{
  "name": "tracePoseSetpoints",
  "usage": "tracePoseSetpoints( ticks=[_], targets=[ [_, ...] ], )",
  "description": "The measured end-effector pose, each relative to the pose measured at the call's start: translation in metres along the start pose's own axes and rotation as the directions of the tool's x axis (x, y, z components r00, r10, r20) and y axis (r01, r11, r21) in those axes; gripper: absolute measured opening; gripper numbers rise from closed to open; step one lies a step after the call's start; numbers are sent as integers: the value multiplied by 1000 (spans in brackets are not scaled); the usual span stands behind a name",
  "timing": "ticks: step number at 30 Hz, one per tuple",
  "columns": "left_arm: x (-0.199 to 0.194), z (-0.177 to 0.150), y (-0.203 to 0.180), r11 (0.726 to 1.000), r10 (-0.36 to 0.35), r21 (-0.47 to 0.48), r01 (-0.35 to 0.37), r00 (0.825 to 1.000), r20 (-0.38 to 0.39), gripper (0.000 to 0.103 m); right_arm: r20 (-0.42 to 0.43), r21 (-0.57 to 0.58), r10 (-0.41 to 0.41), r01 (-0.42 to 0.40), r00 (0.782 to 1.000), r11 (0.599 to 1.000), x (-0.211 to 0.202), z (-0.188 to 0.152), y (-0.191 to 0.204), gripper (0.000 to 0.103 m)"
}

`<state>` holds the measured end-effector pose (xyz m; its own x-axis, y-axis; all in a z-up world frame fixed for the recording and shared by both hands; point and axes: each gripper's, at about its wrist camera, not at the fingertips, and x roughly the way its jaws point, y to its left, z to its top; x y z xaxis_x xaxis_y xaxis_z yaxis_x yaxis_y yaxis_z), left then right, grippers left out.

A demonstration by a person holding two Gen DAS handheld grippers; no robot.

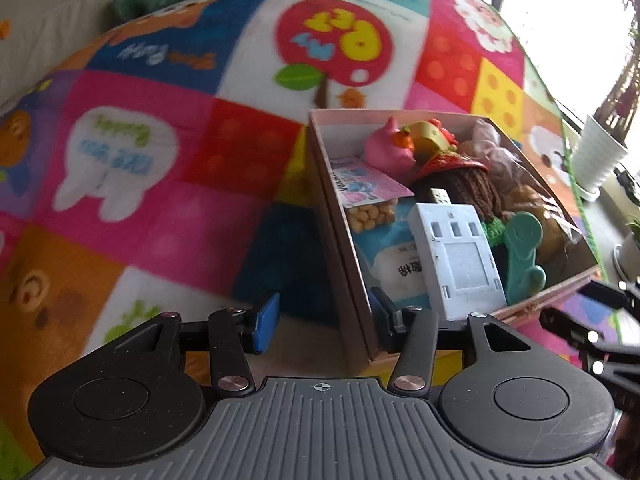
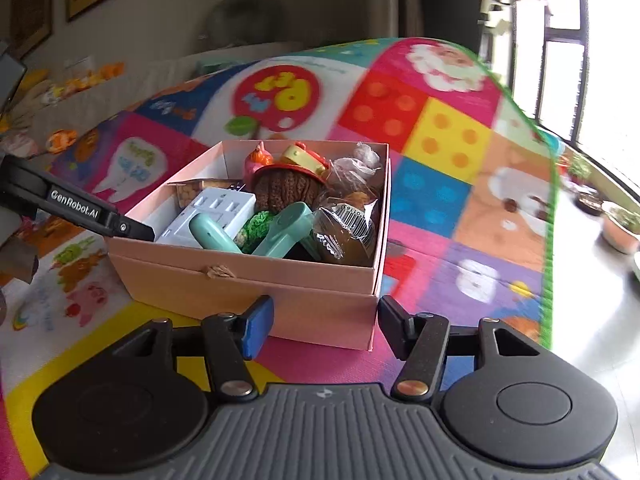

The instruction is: Organize objects

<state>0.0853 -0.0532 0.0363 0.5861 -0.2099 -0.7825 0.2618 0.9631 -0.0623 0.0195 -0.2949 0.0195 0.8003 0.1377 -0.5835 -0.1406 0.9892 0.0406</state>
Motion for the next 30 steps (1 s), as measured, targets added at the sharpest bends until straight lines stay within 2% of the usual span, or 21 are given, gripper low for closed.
tracePoseSetpoints(
  ticks=[3,6,11,13,18,22,25,27,30],
  targets=[
    [-15,-8,24,1000,26,-3,-26,999,31,56,7,-51,49,-48,999,998,5,10,21,58],
    [-20,-3,58,997,68,-47,-65,996,58,69,-13,-82,75,-76,997,994,1,15,27,58],
    [-10,15,105,986,126,-124,-113,987,101,92,-22,-76,63,-65,998,995,11,23,25,59],
    [-6,17,115,983,126,-147,-110,986,106,98,-10,-96,54,-54,999,994,11,21,30,59],
    [-6,10,122,982,82,-178,-57,987,138,99,4,-168,-1,1,1000,986,16,10,39,60],
    [-9,3,123,977,78,-211,-41,983,168,95,-35,-100,-45,41,998,994,18,3,33,64],
    [-35,-10,115,981,95,-189,-49,966,241,90,-52,-17,-34,33,998,999,3,-8,26,74],
    [-56,-25,106,984,95,-170,-48,956,279,88,-42,-8,-46,45,998,999,-11,-20,26,81],
    [-71,-57,85,991,62,-131,-28,964,259,88,-50,-11,-65,65,997,998,-29,-38,32,91]
  ],
)
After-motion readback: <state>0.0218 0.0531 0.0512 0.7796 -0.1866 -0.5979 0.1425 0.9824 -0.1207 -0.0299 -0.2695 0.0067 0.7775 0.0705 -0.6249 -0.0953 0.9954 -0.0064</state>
